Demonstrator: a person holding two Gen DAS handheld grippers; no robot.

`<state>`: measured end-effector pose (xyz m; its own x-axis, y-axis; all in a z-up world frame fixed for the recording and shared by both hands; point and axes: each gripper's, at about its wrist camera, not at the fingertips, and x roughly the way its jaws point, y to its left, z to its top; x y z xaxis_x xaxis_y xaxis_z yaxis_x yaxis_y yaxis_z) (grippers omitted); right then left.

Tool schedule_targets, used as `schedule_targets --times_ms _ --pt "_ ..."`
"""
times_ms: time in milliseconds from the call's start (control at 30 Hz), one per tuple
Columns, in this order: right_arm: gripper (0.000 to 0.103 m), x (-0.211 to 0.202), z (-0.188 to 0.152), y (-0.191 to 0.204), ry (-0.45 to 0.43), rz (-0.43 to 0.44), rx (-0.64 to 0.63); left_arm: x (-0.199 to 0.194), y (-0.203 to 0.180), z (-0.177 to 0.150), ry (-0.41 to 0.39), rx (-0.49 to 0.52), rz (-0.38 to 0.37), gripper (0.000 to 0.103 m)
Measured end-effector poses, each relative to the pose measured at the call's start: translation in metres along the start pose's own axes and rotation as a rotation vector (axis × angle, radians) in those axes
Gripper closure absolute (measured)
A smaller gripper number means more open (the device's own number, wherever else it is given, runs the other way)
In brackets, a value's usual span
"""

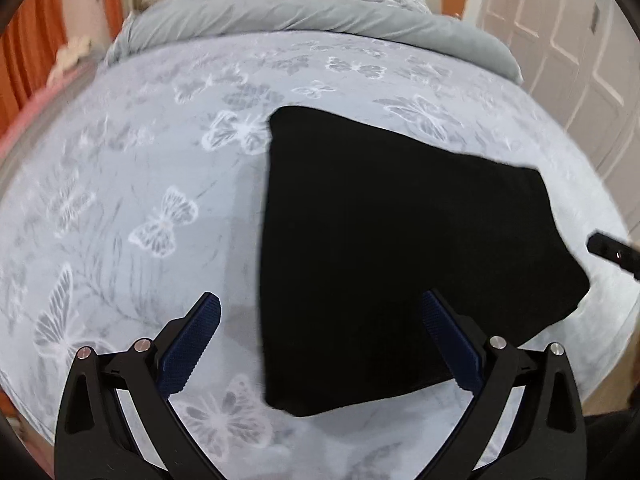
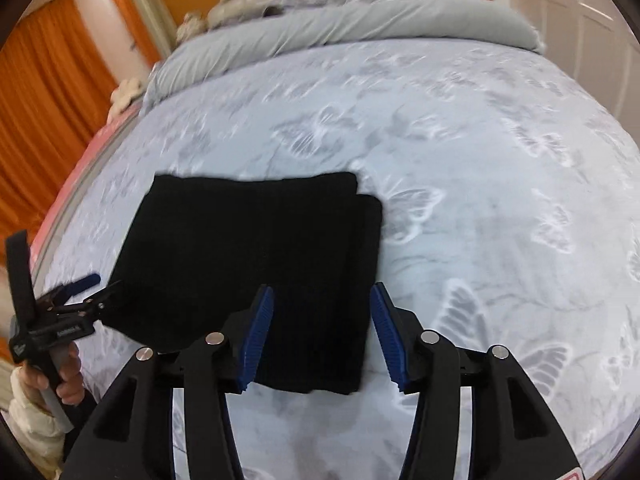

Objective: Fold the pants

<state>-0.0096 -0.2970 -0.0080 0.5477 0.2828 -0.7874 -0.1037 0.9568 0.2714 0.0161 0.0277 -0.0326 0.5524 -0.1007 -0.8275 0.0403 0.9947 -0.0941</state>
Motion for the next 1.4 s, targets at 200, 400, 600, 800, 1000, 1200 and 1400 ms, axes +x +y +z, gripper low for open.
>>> schedule_targets --times_ms 200,400,600,800,1000,1200,1400 --pt "0.053 0.019 -0.01 -0.002 0.096 0.091 0.022 0.009 0.028 -0.002 0.051 -0.081 0.001 0.005" --pt "0.084 0.049 -0.024 0.021 0.164 0.072 -0.048 0.009 0.024 -0.006 0.064 -0.068 -0.021 0.005" --pt "0.08 0.025 -0.017 0.023 0.099 0.007 -0.104 0.005 0.014 -0.005 0.046 -0.052 -0.053 0.005" --pt "0.016 0.017 -0.014 0.008 0.068 -0.018 -0.037 0.024 -0.001 -0.012 0.097 -0.022 -0.05 0.005" --pt "0.012 0.027 -0.015 -0.022 0.132 0.027 0.135 0.045 0.005 -0.012 0.177 -0.109 -0.158 0.005" --pt "0.023 0.063 -0.03 -0.017 0.235 0.155 0.207 0.055 0.008 -0.007 0.181 -0.161 -0.208 0.005" --pt "0.068 0.037 -0.015 0.01 0.126 0.239 0.149 0.034 0.018 0.005 0.149 -0.197 -0.321 0.066"
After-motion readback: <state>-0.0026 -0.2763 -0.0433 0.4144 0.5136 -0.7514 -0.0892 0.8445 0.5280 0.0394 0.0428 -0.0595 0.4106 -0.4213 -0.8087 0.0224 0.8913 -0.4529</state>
